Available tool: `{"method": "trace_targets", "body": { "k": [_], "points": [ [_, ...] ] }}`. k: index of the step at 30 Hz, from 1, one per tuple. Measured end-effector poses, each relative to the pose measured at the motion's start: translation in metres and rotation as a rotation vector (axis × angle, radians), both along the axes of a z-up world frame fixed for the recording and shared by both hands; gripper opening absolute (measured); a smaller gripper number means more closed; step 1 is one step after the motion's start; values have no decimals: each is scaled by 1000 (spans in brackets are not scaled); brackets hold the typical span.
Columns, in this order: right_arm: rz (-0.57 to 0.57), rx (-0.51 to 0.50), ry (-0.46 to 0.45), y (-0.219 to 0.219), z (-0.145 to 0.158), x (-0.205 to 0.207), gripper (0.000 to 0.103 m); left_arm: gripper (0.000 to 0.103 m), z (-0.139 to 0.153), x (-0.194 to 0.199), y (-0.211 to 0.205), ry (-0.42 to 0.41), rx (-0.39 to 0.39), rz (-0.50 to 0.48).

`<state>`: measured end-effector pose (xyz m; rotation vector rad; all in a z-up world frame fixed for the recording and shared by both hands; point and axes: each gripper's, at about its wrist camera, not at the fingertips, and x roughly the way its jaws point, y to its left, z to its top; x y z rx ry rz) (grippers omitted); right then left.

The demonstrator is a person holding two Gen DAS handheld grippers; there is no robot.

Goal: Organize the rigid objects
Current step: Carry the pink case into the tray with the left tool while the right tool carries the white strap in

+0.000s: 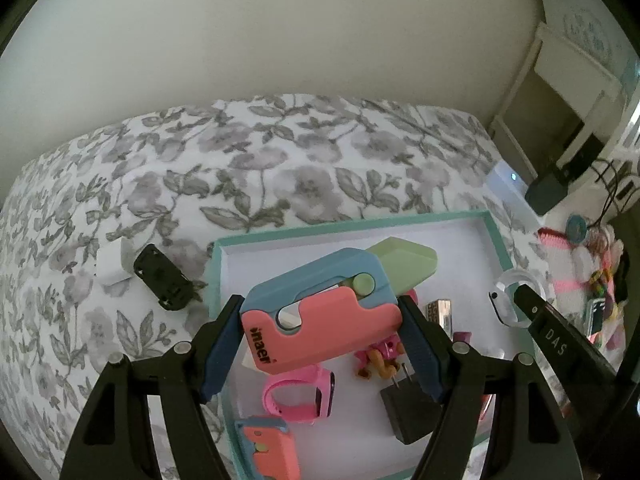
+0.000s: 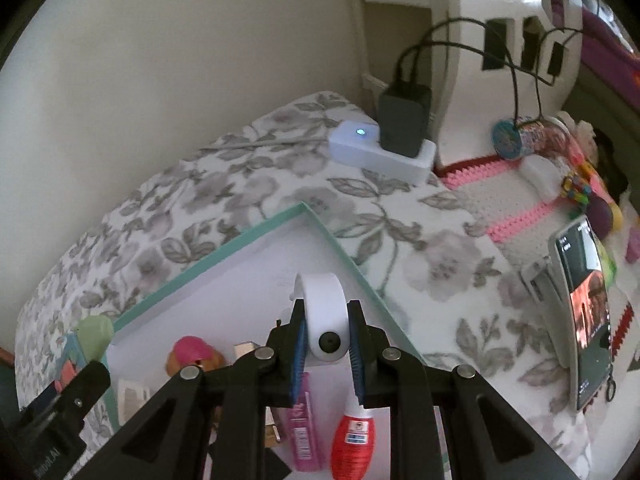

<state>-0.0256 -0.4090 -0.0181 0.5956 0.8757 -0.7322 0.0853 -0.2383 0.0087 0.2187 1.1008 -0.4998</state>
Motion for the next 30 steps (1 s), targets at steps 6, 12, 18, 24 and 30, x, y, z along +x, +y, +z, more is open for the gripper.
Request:
{"method": "trace_targets", "body": {
  "k": [6, 12, 18, 24, 30],
  "points": [
    [16, 28, 25, 1, -11, 3, 20, 76, -11, -1, -3, 21, 14, -9],
    [35, 37, 57, 5, -18, 8, 20, 77, -21, -2, -5, 48, 29, -19],
    [31, 56, 86, 4, -22, 8, 20, 77, -23, -1, -4, 55, 37, -19],
    [51, 41, 117, 7, -21, 12, 21, 77, -19, 1, -1, 52, 29, -10],
    [67, 12, 156, 11, -22, 15, 21, 77, -12, 5, 3, 42, 31, 10]
  ]
}}
